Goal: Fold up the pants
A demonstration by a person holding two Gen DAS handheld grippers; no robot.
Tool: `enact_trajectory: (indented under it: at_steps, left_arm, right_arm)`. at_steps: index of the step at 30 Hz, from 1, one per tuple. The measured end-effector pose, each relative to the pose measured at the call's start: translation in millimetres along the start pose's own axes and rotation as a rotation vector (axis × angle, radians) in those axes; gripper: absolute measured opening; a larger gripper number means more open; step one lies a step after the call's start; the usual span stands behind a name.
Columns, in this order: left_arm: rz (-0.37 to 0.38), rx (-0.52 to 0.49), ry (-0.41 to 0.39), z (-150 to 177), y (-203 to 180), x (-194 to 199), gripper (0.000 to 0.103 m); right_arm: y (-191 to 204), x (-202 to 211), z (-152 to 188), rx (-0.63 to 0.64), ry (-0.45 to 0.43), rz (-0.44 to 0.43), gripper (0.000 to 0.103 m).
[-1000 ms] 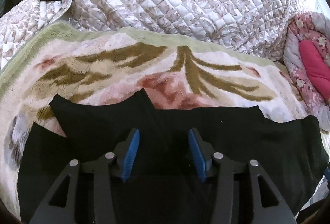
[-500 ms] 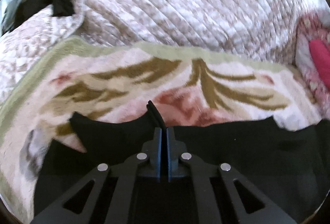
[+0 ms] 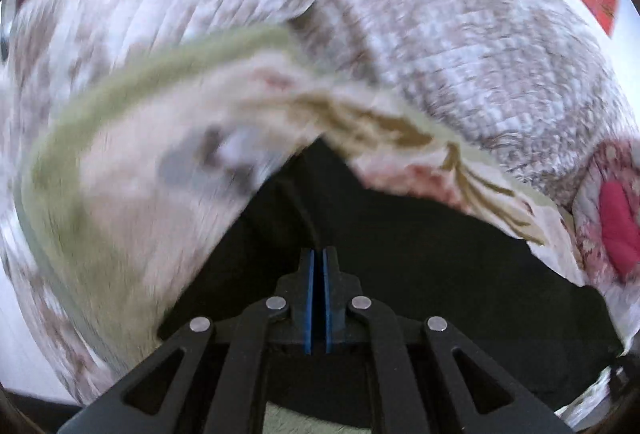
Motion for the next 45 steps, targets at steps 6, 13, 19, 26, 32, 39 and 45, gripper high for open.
enact_trajectory:
  at_steps: [6,13,19,26,32,39,45]
  left_arm:
    - [0.052,0.082,0.062,9.8,3.8,-11.4,0.021]
    - [0.038,0.061,0.033,10.8,-1.0,-10.0,0.030]
    - [-0.003,0.017,-0.012,-2.8,-6.7,-5.0,0.004]
    - [-0.006,-0.032,-0.150,-20.3,-2.0,52.8,0.004]
    - [-0.070,-0.038,0.015,17.8,19.7,14.5,0.004]
    - [-0.114,-0.067,0.052,27.9,23.2,13.8,0.008]
    - [-0.206,-0.002,-0.057,4.6,47.8,44.6,0.011]
  right_arm:
    - [-9.0,-3.6,2.5,-0.042,0.017,-0.017,0.014]
    - [-9.2,-7.1,0.4,-0.023,0.010,-0.008,0.017]
    - [4.5,-4.8,-7.1,0.029,0.002,-0.011,0.009]
    - [19.7,22.9,-12.4,0.041,-0.022,-0.040,0.008]
    - [-10.7,10.6,5.8,-0.025,0.051,0.053,0.008]
    - [-7.8,16.1,7.2,-0.031,0.057,0.101,0.017]
    - [5.3,66.0,-23.1,0.109,-0.134,0.225,0.027]
Point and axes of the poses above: each gripper's, at about its wrist camera, not at the fingertips, and x roughly against the way its jaws point, y to its left, z to its underside, the point moved 9 cm from there along -x, roughly the way its jaws point, and after that the axes turned 13 degrees about -z, right-handed, at the moved point
